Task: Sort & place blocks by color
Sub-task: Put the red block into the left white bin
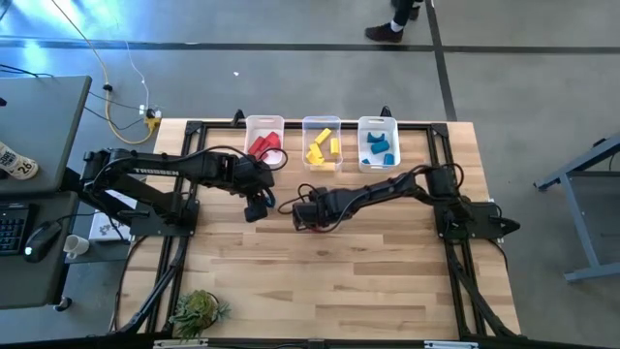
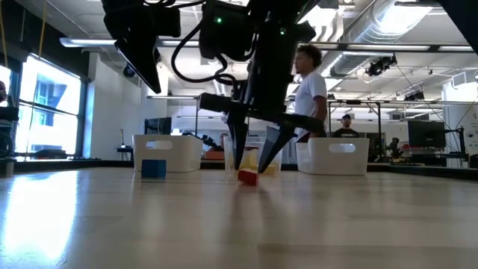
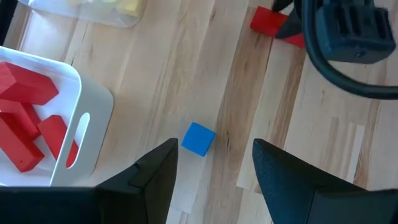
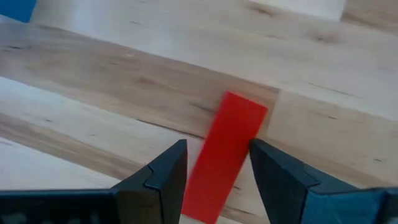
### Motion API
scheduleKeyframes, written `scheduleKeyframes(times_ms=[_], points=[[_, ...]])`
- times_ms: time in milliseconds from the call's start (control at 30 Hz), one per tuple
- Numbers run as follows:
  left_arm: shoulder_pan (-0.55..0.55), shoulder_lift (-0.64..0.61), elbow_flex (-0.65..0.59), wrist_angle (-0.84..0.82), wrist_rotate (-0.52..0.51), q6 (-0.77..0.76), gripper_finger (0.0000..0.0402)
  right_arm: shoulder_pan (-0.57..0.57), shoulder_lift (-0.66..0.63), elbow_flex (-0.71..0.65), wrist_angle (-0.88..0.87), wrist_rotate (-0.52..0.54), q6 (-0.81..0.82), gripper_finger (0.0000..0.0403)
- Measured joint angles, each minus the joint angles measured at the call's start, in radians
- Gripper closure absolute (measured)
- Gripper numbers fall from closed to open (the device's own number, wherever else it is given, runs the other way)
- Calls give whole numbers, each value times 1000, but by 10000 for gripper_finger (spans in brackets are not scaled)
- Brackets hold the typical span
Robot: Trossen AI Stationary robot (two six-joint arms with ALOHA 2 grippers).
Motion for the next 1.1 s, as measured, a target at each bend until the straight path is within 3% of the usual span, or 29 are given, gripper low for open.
scheduleKeyframes(times_ms=[467, 600, 833, 1100], points=[[0, 1, 0, 3, -16, 12, 206, -6, 30, 0, -3, -47, -2, 242], [0, 0, 0, 3, -16, 16, 206, -7, 30, 0, -14, -53, -29, 277], [0, 0, 0, 3, -16, 16, 206, -7, 28, 0, -17, -56, -118, 371], [0, 0, 0, 2, -15, 32, 206, -2, 28, 0, -17, -52, -246, 368]])
